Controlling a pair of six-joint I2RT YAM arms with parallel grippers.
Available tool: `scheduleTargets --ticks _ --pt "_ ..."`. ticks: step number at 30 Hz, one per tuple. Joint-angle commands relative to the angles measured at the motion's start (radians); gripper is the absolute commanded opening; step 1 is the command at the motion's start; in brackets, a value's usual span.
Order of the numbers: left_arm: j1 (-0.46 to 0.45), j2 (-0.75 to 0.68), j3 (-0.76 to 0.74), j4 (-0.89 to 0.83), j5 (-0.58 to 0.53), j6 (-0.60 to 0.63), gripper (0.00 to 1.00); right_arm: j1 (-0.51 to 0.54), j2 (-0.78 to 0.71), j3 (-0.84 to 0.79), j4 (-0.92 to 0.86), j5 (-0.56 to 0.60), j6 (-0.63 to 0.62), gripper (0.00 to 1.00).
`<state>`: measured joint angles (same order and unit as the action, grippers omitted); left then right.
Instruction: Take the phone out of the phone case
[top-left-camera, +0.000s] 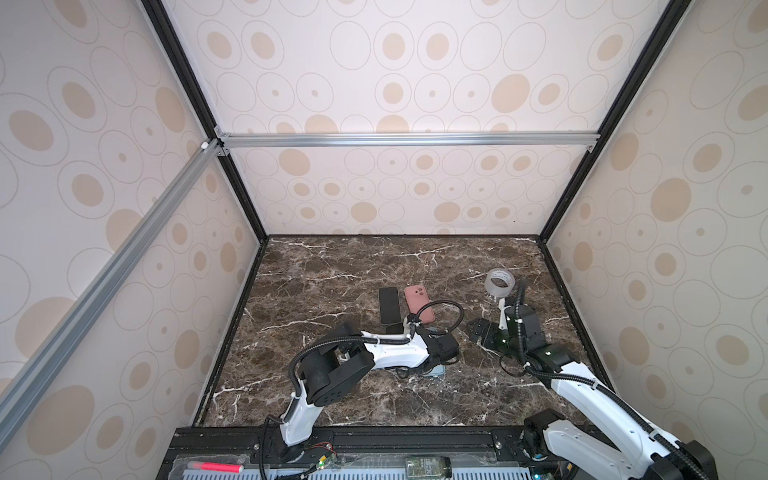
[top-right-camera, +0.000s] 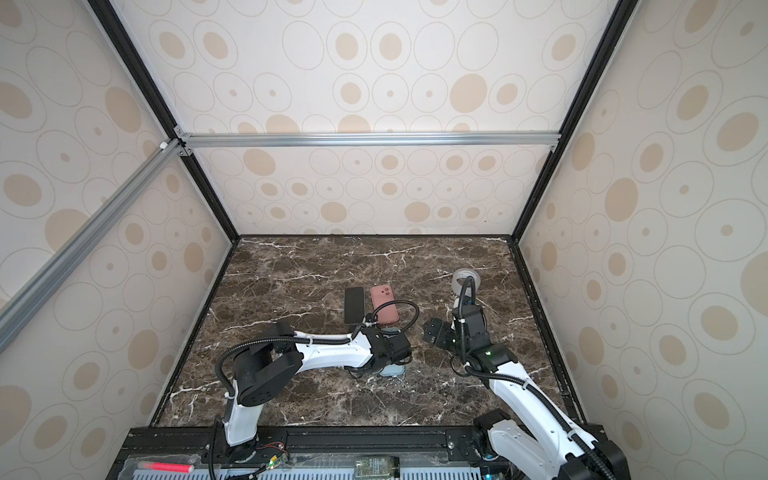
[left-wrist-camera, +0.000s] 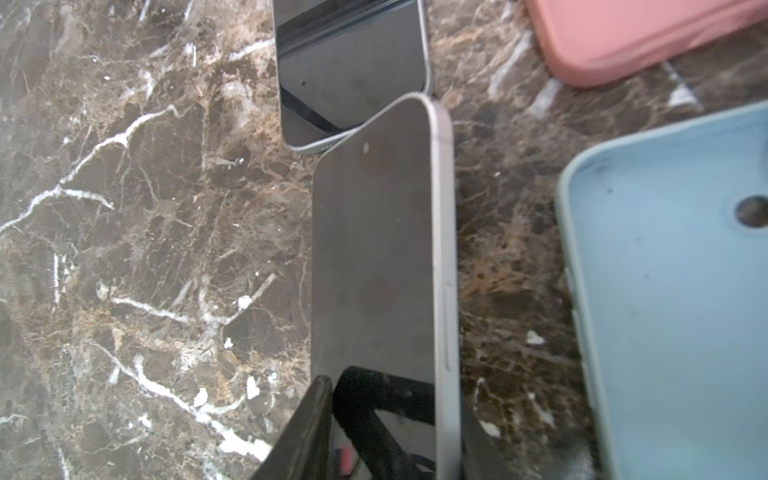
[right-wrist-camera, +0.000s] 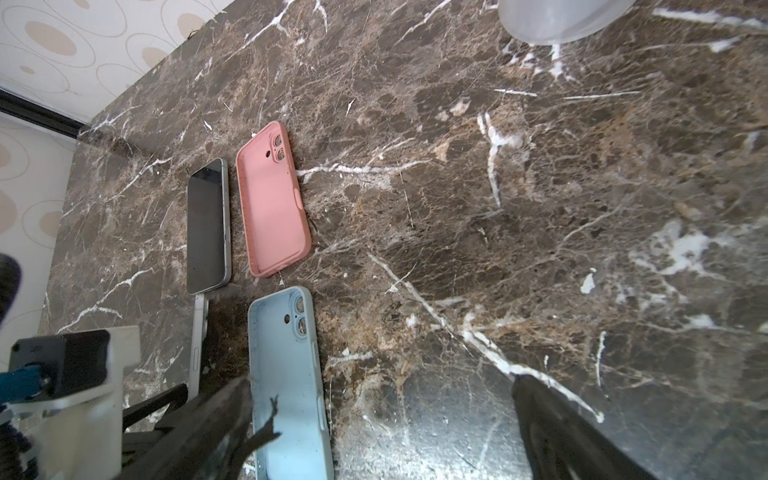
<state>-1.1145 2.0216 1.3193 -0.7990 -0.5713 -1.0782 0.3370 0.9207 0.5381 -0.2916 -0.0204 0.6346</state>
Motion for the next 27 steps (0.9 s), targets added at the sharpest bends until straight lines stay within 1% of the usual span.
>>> scheduleTargets --ticks 1,8,10,11,14,15,16,17,19,21,24,26,27 --pt "-0.008 0.005 0.032 0.010 -0.013 -0.004 0.44 -0.006 -0.012 -0.004 -0.036 0.042 -0.009 1.00" --pt "-0.009 -0.095 -0.016 0.080 -0.027 0.014 0.47 -0.007 -0.045 -0.015 -0.065 0.118 0.006 1.00" --pt "-0.008 -0.140 -0.037 0.125 -0.030 0.035 0.48 -0.007 -0.057 -0.015 -0.066 0.131 -0.002 1.00" --pt "-0.008 -0.178 -0.052 0.160 -0.036 0.053 0.50 -0.007 -0.061 -0.014 -0.064 0.134 -0.018 1.00" --pt "-0.005 -0.349 -0.157 0.352 -0.051 0.150 0.66 -0.007 -0.059 -0.006 -0.048 0.178 -0.049 1.00" --pt "0.004 -0.410 -0.197 0.427 -0.046 0.192 0.73 -0.007 -0.056 -0.002 -0.043 0.205 -0.061 1.00" --pt "0.020 -0.475 -0.252 0.511 -0.038 0.236 0.80 -0.007 -0.052 0.004 -0.042 0.266 -0.073 1.00" --pt "0.040 -0.546 -0.306 0.582 -0.036 0.273 0.88 -0.007 -0.048 0.011 -0.036 0.327 -0.082 1.00" --pt "0.102 -0.647 -0.402 0.691 -0.026 0.349 0.98 -0.007 -0.043 0.016 -0.011 0.448 -0.086 1.00" --pt "0.176 -0.736 -0.487 0.757 -0.037 0.404 0.99 -0.007 -0.042 0.014 0.038 0.555 -0.119 1.00" --pt "0.307 -0.880 -0.645 0.920 -0.059 0.502 0.99 -0.010 -0.017 -0.002 0.174 0.622 -0.306 0.99" --pt "0.400 -0.978 -0.764 1.068 -0.071 0.602 0.99 -0.019 0.039 -0.006 0.251 0.654 -0.427 0.99" --pt "0.439 -1.014 -0.804 1.125 -0.088 0.632 0.99 -0.026 0.064 -0.009 0.289 0.658 -0.483 0.99"
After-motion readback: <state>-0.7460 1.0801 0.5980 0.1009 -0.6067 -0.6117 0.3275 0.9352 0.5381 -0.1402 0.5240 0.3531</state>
